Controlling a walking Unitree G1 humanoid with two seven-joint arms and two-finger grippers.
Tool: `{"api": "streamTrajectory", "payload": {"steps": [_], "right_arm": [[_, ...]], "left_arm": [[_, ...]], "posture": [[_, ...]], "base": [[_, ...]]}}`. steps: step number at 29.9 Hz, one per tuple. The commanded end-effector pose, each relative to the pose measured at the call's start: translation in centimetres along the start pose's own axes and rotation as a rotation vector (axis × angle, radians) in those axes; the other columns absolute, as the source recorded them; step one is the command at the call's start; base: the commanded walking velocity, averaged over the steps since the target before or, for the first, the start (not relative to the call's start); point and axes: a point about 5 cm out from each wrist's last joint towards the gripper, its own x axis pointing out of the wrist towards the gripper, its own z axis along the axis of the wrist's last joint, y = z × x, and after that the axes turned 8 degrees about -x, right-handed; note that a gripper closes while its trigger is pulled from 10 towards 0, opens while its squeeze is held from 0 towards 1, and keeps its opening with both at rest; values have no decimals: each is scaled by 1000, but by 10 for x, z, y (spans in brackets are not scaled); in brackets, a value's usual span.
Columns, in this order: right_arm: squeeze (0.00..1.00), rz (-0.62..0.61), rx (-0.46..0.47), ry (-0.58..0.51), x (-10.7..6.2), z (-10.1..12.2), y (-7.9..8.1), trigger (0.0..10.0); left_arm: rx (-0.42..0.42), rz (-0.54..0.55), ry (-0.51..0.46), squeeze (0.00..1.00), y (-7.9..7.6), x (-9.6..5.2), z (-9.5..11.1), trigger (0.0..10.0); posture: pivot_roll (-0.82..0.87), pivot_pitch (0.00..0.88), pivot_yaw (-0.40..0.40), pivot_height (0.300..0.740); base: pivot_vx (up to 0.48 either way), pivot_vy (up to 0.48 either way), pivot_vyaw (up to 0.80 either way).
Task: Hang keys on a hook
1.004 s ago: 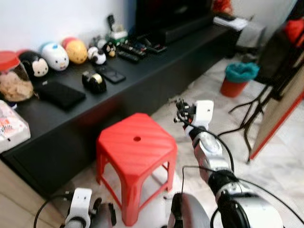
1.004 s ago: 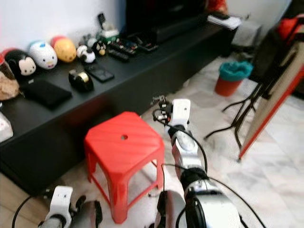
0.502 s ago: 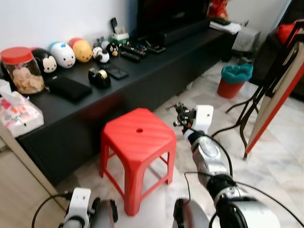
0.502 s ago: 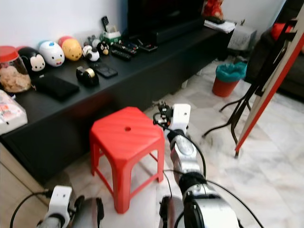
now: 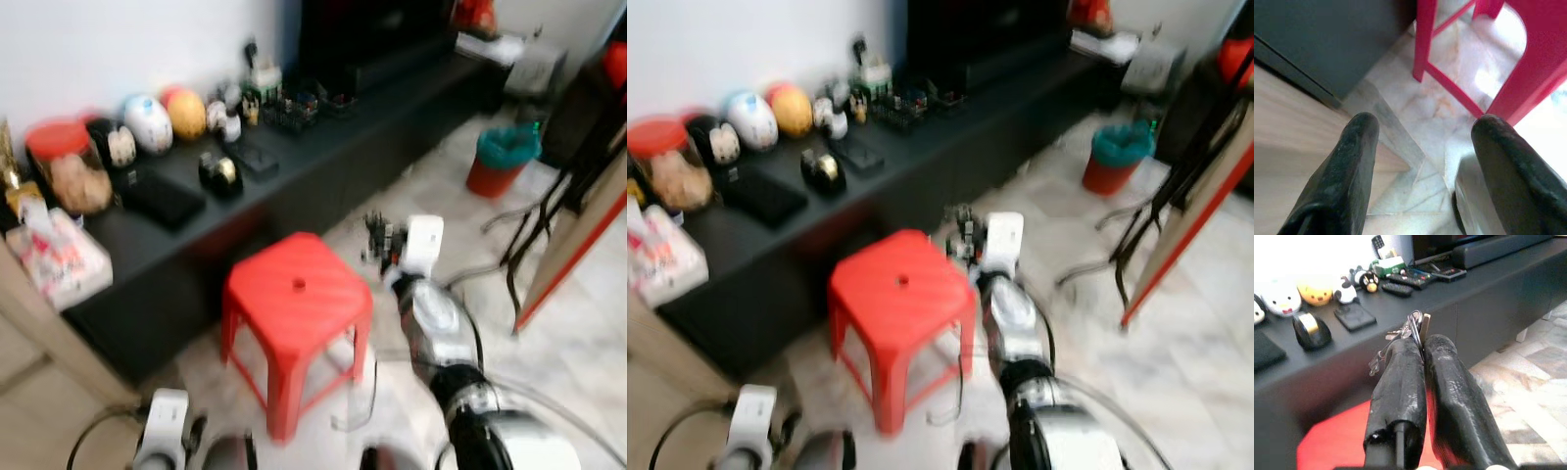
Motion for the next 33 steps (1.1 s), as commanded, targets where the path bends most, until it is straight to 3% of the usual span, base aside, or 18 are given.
{"api": "streamTrajectory", "payload": {"steps": [1, 17, 20, 27, 33], "right_arm": [[0, -3, -3, -26, 3, 7, -1, 10000], [0, -35, 22, 39, -3, -6, -5, 10000], [0, -25, 10, 84, -6, -14, -5, 10000], [0, -7, -78, 307, -29, -55, -14, 10000], [0, -21, -75, 337, -34, -60, -16, 10000]], "left_arm": [[-10, 2, 17, 0, -2, -3, -7, 10000], [-22, 25, 40, 0, 0, -9, -18, 10000], [-22, 24, 44, 0, -1, -10, -19, 10000], [-25, 25, 88, 0, -3, -12, -27, 10000], [-38, 49, 120, 0, -2, -15, -35, 10000]], "posture": [[119, 4, -114, 736], [115, 16, -121, 740], [112, 14, -122, 740], [105, 7, -124, 740], [106, 3, -123, 740]], "base": [[0, 0, 0], [0, 0, 0], [0, 0, 0], [0, 0, 0], [0, 0, 0]]}}
